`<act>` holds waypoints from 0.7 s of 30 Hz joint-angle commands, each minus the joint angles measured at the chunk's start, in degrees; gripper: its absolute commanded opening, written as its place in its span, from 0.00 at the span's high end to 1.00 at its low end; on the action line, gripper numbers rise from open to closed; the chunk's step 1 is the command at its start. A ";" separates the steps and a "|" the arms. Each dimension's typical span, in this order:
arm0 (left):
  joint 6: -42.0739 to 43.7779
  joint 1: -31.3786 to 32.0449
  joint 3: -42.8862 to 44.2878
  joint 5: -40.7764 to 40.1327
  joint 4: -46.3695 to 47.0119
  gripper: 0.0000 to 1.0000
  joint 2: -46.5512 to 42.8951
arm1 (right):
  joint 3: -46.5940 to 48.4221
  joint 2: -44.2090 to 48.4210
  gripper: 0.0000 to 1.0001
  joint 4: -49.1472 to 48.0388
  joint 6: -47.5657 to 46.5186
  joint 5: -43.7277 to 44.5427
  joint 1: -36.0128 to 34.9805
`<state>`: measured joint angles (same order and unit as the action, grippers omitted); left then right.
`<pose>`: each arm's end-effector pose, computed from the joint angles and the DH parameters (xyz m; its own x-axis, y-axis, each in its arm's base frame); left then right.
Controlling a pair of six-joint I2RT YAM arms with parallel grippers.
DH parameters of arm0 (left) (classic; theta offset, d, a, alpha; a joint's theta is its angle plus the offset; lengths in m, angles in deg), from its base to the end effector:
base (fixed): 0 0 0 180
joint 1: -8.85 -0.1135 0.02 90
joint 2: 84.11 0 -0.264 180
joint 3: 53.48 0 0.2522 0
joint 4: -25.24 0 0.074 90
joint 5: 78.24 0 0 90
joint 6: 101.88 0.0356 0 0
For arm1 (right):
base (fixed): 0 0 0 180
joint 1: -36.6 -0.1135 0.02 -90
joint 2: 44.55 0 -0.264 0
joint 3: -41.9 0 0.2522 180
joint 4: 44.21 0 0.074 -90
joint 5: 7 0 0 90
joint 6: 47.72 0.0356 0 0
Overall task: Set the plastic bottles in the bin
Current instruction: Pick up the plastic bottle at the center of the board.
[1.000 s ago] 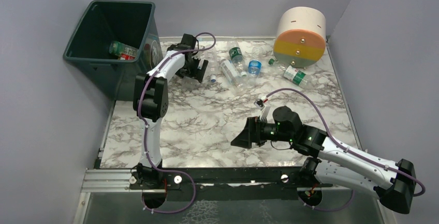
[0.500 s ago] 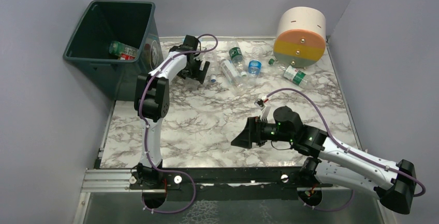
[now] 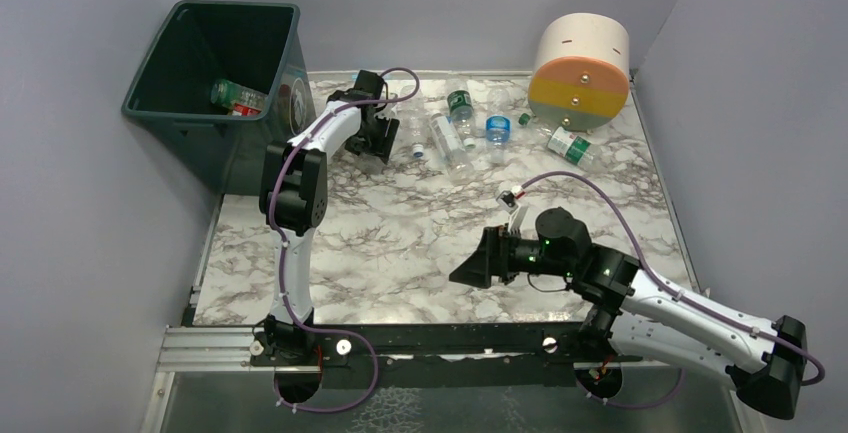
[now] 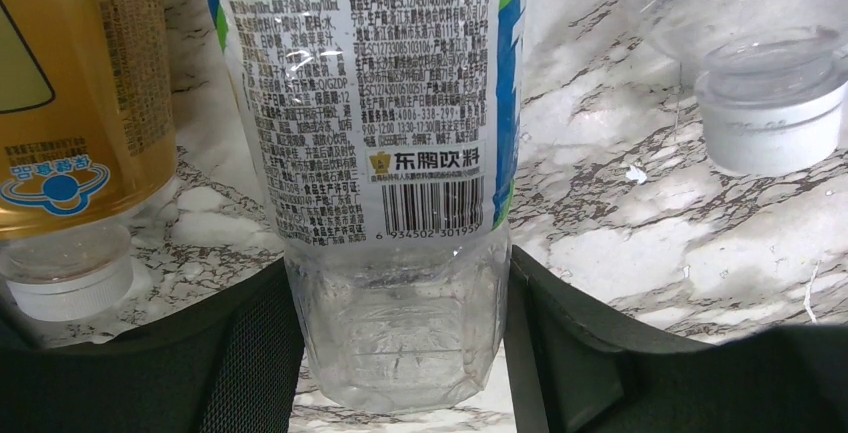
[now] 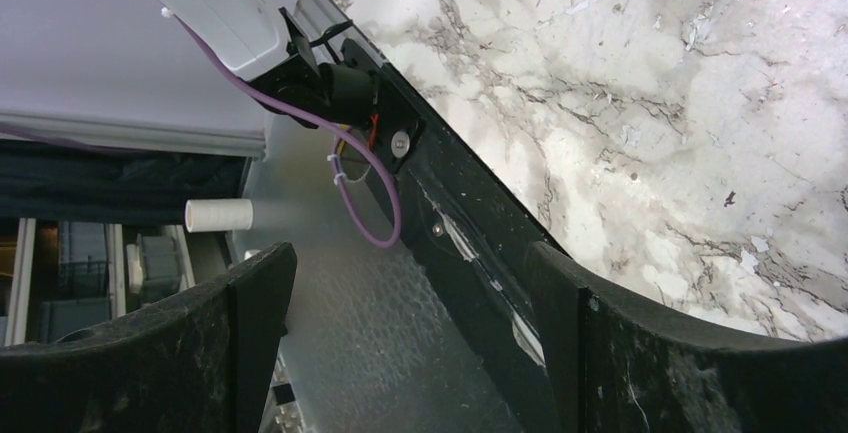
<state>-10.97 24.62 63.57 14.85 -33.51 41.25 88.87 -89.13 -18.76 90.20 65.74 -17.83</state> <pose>0.4470 -0.1282 0.1915 -0.8815 0.2654 -0.3905 0.3056 0.9512 -0.0434 0.0980 0.1552 0.2670 -0.8471 0.0340 -0.5304 -0.4579 0.4599 0.7608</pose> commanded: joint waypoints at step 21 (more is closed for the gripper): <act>-1.68 0.23 4.68 -2.33 -5.25 0.42 -13.86 | -1.32 7.27 0.12 2.91 3.65 0.45 -0.39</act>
<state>-12.00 24.64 63.94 13.21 -36.68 32.44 87.80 -83.07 -17.15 93.21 65.76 -17.83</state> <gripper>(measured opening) 0.658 0.876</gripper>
